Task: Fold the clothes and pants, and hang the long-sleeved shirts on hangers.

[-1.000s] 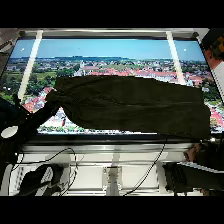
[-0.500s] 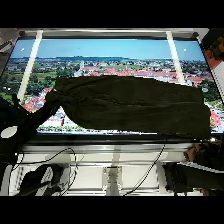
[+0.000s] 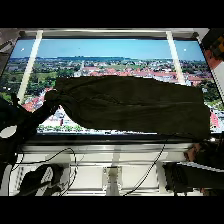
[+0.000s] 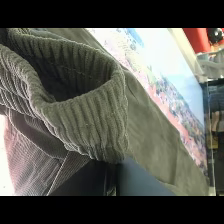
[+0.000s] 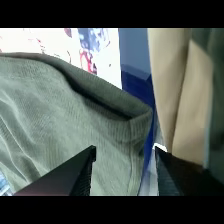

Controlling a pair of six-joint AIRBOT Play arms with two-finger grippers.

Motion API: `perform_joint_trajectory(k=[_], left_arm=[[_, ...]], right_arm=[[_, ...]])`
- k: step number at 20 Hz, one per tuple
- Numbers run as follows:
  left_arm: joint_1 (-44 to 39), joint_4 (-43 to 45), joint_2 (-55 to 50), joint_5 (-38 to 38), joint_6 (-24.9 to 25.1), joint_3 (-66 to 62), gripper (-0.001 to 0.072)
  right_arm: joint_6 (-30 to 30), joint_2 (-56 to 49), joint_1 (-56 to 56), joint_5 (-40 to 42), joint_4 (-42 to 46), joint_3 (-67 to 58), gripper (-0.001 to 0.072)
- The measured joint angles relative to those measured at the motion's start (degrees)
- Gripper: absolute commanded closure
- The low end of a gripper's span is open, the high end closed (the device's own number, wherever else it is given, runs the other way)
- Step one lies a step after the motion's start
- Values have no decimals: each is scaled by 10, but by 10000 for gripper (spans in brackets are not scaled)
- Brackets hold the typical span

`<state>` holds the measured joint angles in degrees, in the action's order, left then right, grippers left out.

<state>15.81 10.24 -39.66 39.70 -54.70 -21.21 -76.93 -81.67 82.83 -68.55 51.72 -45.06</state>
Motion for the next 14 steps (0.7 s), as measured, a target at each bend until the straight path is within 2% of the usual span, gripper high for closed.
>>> perform_joint_trajectory(k=[5,8,9,11,14], left_arm=[[0,0,0,0,0,0,686],[0,0,0,0,0,0,686],[0,0,0,0,0,0,686],[0,0,0,-2,0,0,685],[0,-1,0,-7,-2,0,687]], right_arm=[[9,-15,-37,16,-13,-1,309],[11,-21,-66,36,-17,-1,351],[11,-22,-74,42,-17,-1,447],[13,-25,-86,59,-13,-1,694],[17,-25,-94,60,-12,-3,695]])
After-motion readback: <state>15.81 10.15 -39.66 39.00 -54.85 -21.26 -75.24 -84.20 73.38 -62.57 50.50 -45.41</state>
